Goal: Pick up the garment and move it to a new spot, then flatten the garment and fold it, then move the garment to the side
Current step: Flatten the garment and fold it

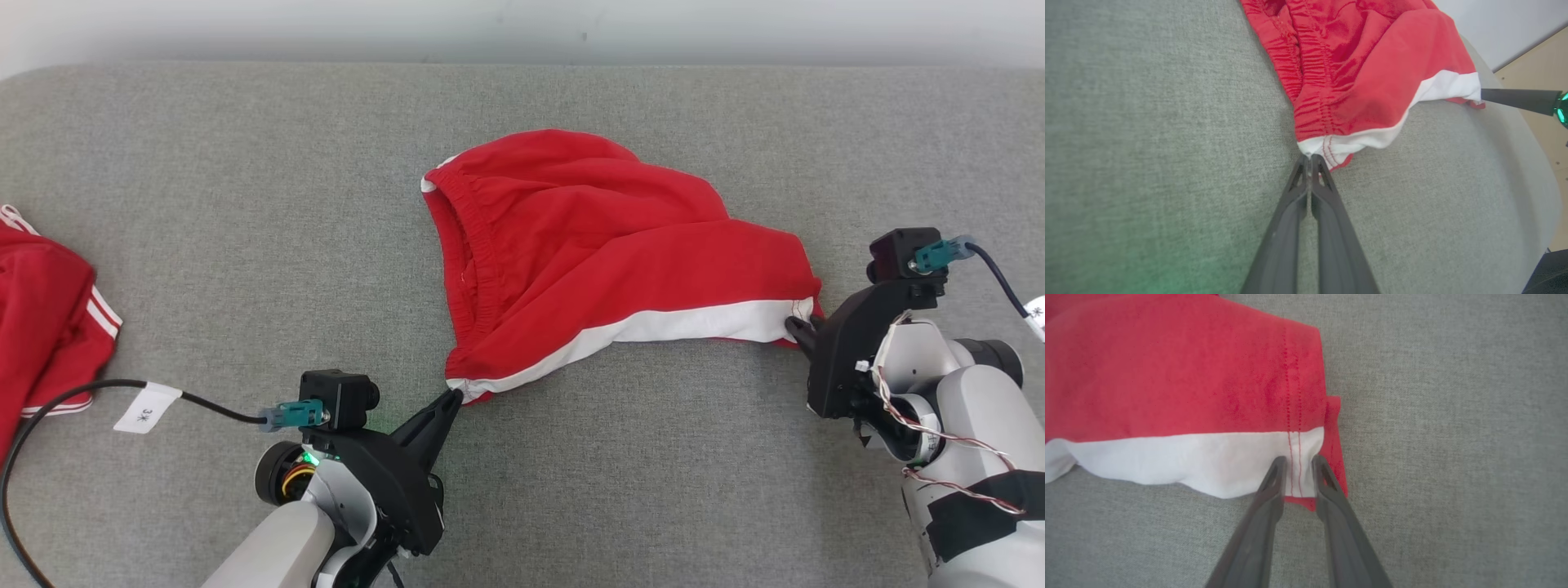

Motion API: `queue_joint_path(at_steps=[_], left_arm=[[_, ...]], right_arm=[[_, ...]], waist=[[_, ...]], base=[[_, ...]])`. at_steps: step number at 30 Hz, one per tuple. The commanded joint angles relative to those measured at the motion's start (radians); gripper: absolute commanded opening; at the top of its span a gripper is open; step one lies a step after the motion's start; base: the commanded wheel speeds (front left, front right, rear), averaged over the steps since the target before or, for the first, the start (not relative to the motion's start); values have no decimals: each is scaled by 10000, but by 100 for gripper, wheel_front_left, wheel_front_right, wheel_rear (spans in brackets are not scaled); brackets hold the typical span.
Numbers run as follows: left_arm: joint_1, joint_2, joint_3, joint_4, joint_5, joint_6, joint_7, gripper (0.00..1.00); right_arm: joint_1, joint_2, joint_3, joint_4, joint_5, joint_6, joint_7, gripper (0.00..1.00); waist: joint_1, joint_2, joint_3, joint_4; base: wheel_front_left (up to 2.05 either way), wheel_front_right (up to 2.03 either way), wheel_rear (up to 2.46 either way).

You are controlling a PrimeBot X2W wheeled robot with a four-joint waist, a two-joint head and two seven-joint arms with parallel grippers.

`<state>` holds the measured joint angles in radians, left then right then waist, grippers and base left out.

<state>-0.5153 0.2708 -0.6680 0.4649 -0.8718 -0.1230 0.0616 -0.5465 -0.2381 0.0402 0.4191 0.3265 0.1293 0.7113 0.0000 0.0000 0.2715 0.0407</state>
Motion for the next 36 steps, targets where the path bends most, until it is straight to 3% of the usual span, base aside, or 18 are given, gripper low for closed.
queue_joint_path(at_steps=[1,12,18,21,29,36], left_arm=[[-59,-1,-16,39,-92,9,-36,0],[-111,69,159,-70,-119,81,-374,0],[-332,81,1270,-940,-901,71,-1327,0],[-709,252,1851,-1446,-1344,167,-1256,0],[-3878,971,2801,-2187,-1820,596,273,0],[-6584,1240,4054,-1957,-2257,865,220,0]], right_arm=[[122,71,36,-29,71,30,-11,3],[61,-10,105,-623,232,29,-651,0],[-168,-26,-125,-1461,759,29,-1513,0],[-607,50,-54,-1742,1033,29,-1860,0],[-3974,415,439,-1224,1686,30,-3337,0],[-7355,443,1080,359,779,23,-6599,0]], waist=[[0,0,-7,4],[0,0,-142,-64],[0,0,-65,-119],[0,0,242,-225],[0,0,1943,-735],[0,0,2807,-1178]], base=[[0,0,0],[0,0,0],[0,0,0],[0,0,0],[0,0,0],[0,0,0]])
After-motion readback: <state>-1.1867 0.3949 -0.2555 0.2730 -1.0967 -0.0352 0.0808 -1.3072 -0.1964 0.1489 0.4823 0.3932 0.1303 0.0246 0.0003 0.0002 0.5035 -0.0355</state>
